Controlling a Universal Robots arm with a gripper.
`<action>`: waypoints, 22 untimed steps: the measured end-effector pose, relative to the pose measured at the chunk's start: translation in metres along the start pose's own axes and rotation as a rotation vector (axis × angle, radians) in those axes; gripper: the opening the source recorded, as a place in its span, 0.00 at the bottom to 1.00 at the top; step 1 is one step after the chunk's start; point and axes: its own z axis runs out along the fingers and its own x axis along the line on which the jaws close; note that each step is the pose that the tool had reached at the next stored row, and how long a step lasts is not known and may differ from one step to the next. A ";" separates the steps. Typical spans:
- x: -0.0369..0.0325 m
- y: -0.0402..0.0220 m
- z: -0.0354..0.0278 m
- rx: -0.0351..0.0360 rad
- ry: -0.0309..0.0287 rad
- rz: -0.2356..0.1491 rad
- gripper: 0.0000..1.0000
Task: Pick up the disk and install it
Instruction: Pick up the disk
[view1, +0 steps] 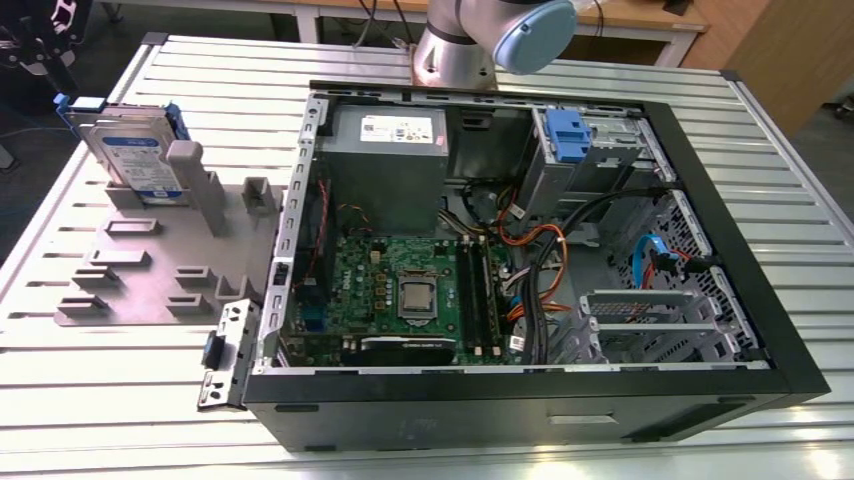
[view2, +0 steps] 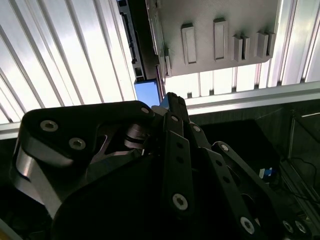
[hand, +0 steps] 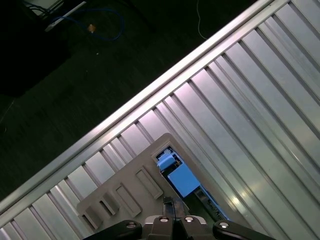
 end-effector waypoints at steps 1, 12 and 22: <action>0.0000 0.0000 0.0000 0.0000 0.0001 -0.001 0.11; 0.0000 0.0000 0.0000 0.0000 0.0005 -0.009 0.11; 0.0000 0.0000 0.0000 0.0001 0.0009 -0.019 0.11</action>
